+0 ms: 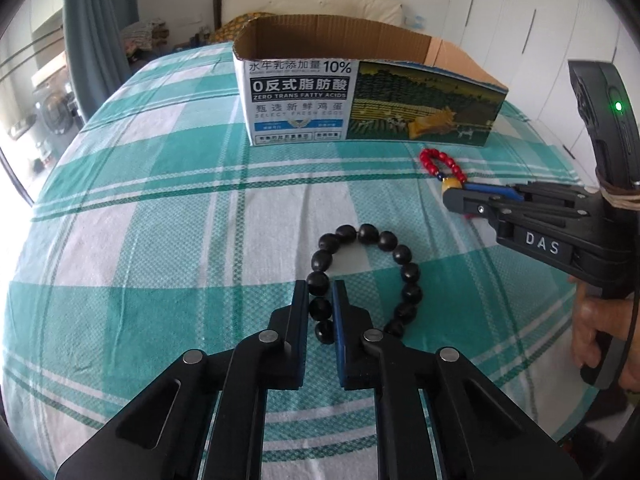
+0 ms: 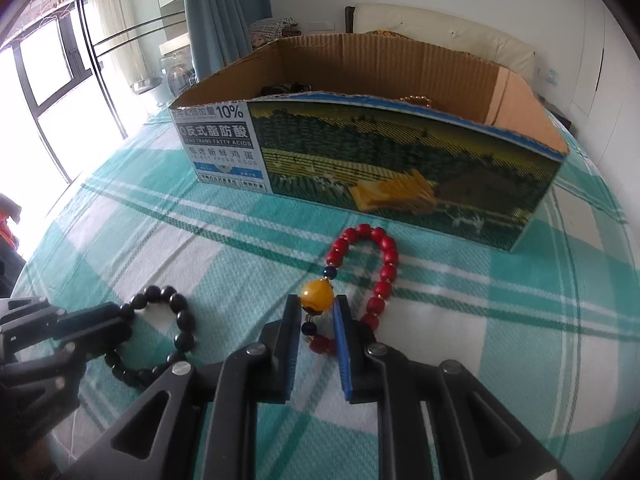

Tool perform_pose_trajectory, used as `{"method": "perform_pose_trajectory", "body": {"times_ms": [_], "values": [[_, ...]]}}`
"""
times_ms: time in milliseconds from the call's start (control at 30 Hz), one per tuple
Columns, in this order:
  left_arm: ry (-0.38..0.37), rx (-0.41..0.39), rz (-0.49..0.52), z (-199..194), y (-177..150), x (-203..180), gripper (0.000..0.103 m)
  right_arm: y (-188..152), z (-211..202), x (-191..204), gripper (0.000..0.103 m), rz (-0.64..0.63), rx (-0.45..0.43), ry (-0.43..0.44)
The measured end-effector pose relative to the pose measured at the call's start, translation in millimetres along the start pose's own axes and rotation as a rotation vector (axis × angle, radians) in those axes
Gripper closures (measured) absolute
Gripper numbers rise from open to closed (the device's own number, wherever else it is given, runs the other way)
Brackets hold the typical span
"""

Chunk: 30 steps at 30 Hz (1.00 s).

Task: Organize jewelry
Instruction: 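Carry the black and red bracelets into the cardboard box with both tools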

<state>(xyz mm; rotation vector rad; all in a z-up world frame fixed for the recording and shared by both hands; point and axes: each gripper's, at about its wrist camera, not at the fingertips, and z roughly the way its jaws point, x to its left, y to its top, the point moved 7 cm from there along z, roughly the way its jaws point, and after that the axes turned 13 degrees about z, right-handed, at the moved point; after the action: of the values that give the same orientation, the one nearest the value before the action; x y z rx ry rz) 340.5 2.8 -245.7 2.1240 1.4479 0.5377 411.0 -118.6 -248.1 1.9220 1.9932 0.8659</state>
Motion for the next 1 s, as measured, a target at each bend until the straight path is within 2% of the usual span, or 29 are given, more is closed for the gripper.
{"method": "perform_pose_trajectory", "body": {"times_ms": [233, 567, 767, 1000], "values": [[-0.093, -0.108, -0.064, -37.7, 30.0, 1.0, 0.093, -7.3, -60.0, -18.3, 0.086, 0.049, -0.041, 0.077], [-0.145, -0.202, -0.081, -87.3, 88.9, 5.4, 0.093, 15.4, -133.1, -23.8, 0.086, 0.072, -0.134, 0.149], [-0.164, -0.256, -0.058, -106.1, 132.1, 14.9, 0.093, 49.6, -159.2, -15.4, 0.086, 0.066, -0.202, 0.187], [-0.145, -0.312, -0.032, -108.0, 199.6, 37.9, 0.093, 118.1, -171.3, -3.9, 0.086, 0.040, -0.265, 0.226]]}}
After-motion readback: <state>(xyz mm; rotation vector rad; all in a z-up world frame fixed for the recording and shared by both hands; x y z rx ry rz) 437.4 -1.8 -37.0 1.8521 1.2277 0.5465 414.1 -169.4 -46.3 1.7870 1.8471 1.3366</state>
